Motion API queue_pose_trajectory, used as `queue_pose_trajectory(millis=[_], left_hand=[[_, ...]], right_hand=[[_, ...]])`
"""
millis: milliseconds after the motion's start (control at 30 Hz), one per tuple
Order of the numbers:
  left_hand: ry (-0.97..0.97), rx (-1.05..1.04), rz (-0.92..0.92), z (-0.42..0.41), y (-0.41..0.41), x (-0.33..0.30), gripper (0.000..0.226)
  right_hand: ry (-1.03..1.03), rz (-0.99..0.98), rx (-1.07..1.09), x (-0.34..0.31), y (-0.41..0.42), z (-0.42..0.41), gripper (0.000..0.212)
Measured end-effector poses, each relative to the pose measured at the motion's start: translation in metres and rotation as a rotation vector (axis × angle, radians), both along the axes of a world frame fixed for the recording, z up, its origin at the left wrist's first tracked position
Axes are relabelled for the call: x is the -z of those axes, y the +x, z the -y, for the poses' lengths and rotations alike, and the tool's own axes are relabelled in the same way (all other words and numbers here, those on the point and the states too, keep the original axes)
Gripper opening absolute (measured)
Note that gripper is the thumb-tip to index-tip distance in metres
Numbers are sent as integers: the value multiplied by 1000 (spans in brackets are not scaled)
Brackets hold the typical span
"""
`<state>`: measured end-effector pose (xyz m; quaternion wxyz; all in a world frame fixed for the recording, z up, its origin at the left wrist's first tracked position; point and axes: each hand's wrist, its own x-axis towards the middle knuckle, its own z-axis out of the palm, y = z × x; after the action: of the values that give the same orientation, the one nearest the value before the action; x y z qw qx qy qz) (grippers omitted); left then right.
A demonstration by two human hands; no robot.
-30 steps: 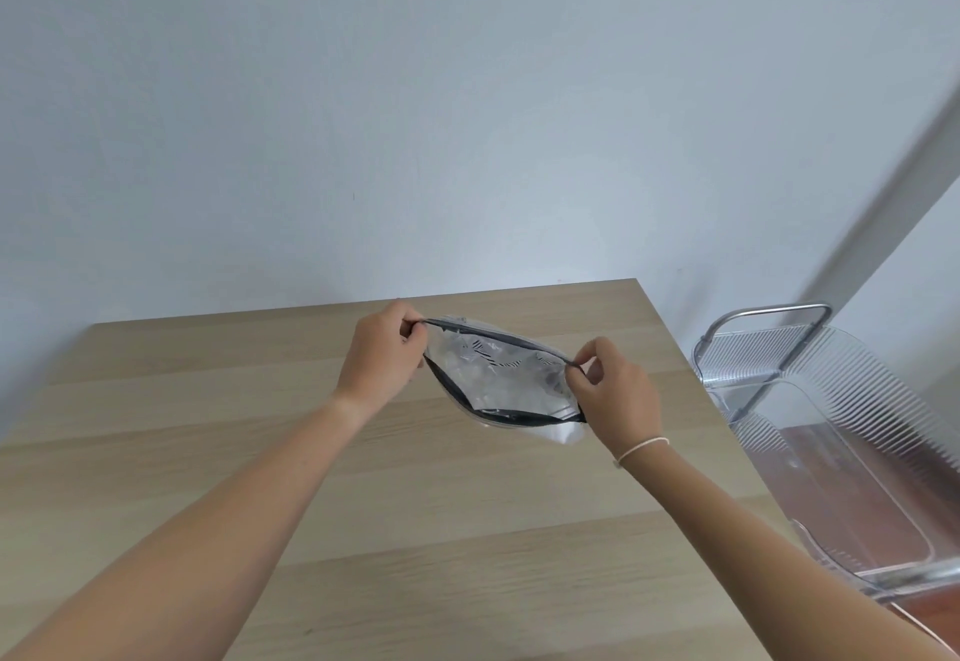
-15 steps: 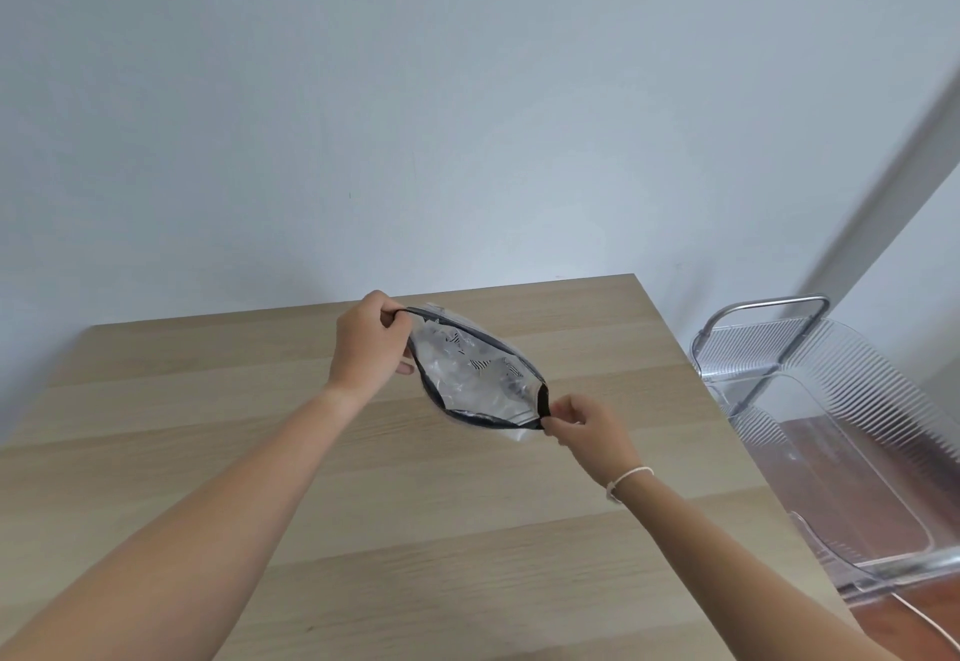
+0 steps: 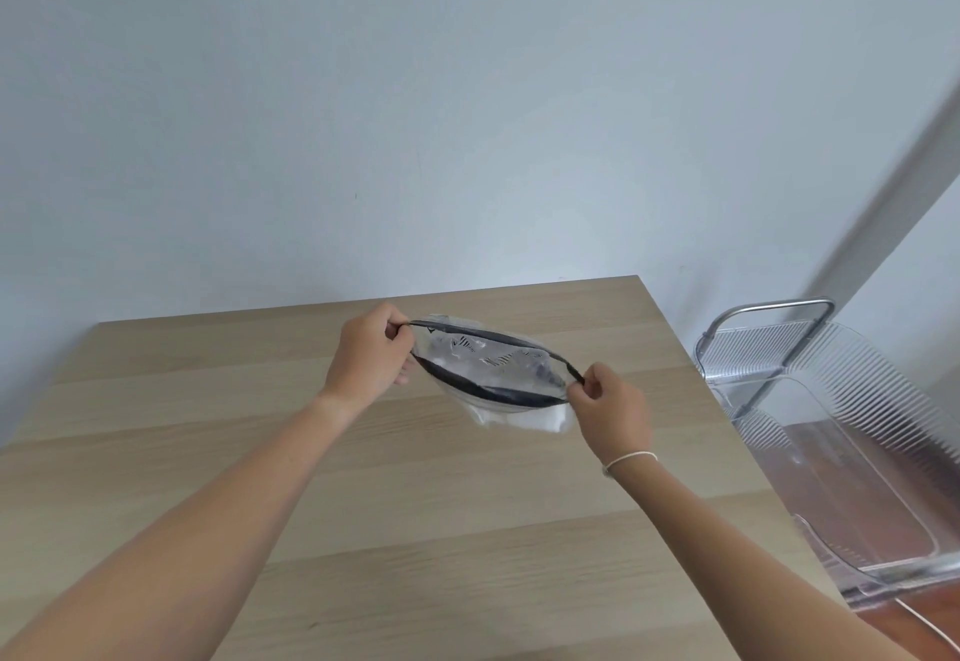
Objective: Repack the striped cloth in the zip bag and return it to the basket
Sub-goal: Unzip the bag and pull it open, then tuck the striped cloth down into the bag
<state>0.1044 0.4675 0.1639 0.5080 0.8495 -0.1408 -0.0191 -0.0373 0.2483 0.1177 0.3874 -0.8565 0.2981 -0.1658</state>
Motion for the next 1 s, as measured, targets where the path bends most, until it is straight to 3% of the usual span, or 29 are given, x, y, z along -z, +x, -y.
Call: queue_pose_trajectory(millis=[167, 367, 500, 633, 867, 1000], left_hand=[[12, -21, 18, -6, 0, 6, 18], [-4, 0, 121, -10, 13, -6, 18], [62, 120, 191, -7, 15, -18, 23], [53, 245, 142, -1, 10, -31, 28], [57, 448, 35, 12, 0, -51, 39], [58, 476, 12, 14, -3, -54, 42]], right_hand=[[-134, 20, -20, -11, 3, 11, 28], [-68, -55, -405, -2, -13, 16, 24], [-44, 7, -411, -1, -13, 12, 22], [-85, 56, -428, -15, 5, 1, 6], [-305, 108, -551, -35, 36, -15, 40], [-331, -14, -570, -40, 47, -17, 23]])
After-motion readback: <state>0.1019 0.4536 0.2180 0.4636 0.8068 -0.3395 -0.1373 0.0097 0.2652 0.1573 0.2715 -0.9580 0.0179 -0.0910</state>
